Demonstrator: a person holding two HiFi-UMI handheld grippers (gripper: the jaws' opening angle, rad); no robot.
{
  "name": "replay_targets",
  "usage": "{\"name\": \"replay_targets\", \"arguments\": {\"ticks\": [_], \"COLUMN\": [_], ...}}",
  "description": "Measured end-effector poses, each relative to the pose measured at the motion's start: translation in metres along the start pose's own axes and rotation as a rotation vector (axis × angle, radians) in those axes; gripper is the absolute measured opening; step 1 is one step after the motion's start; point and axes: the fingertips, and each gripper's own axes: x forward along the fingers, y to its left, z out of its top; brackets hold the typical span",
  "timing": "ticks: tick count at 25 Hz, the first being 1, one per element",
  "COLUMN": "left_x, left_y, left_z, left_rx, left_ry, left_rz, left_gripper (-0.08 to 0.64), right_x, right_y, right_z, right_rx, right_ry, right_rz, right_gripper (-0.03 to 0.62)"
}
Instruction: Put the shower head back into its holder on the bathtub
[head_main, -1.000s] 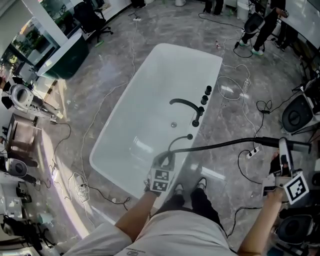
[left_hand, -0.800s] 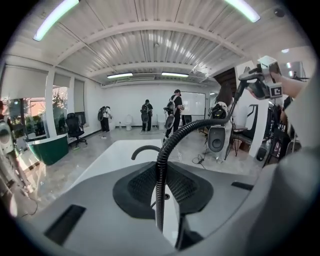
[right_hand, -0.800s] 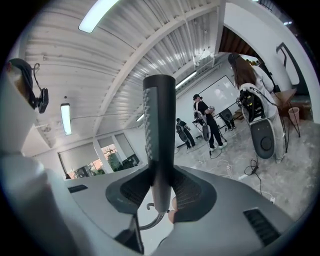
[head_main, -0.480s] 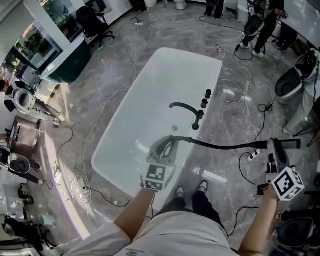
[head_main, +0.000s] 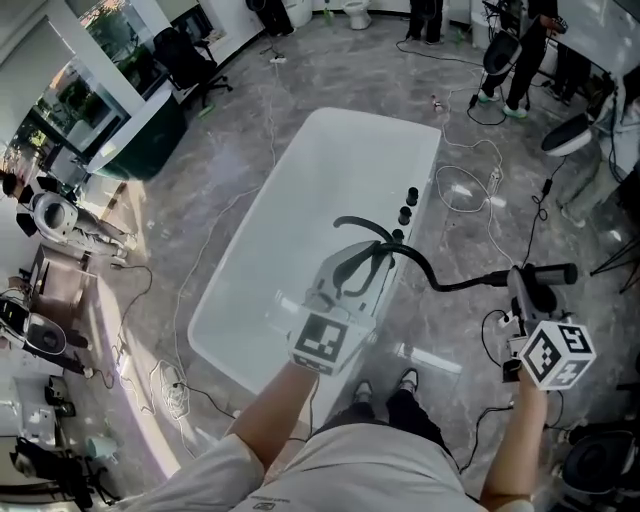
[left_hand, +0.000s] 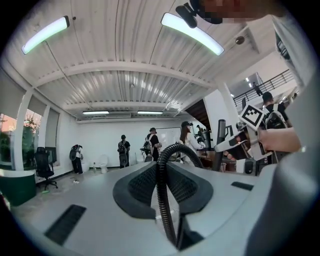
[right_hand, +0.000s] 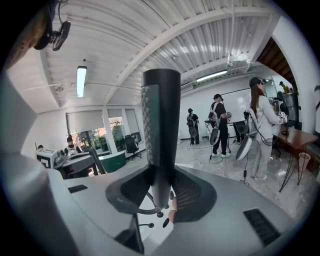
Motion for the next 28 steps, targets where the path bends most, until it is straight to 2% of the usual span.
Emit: {"name": "replay_targets", "arguments": {"ticks": [7, 11, 16, 20, 23, 28], "left_x": [0.052, 0.078, 0.115, 0.14, 0.154, 0.172], "left_y": [-0.001, 0.004, 0.004, -0.003, -0.007, 0.0], "left_z": [0.051, 0.078, 0.094, 0.1, 0.098, 0.069], "left_rx": [0.064, 0.063, 0.065, 0.066, 0.097, 0.11], "left_ry": [-0.108, -0.164, -0.206, -0.234, -0.236, -0.207], "left_rz": [0.051, 0.072, 0.074, 0.066, 0.062, 0.055], "left_gripper": [0.059, 0.059, 0.059, 0.059, 0.059, 0.058], "right_x": [0.014, 0.018, 0.027, 0.027, 0.027, 0.037], "right_y": [-0.013, -0.018, -0.038, -0.057, -0.071, -0.08], "right_z": [0.019, 0.033, 0.048, 0.057, 0.059, 0.048], "right_rx": [-0.039, -0.056, -0.05, -0.046, -0.046, -0.047], "right_ry": [-0.021, -0.032, -0.046, -0.06, -0.065, -0.049], "right_rz": [0.029, 0.039, 0.051, 0.04, 0.031, 0.022], "right_gripper": [0.141, 0.141, 0.141, 0.141, 0.141, 0.141]}}
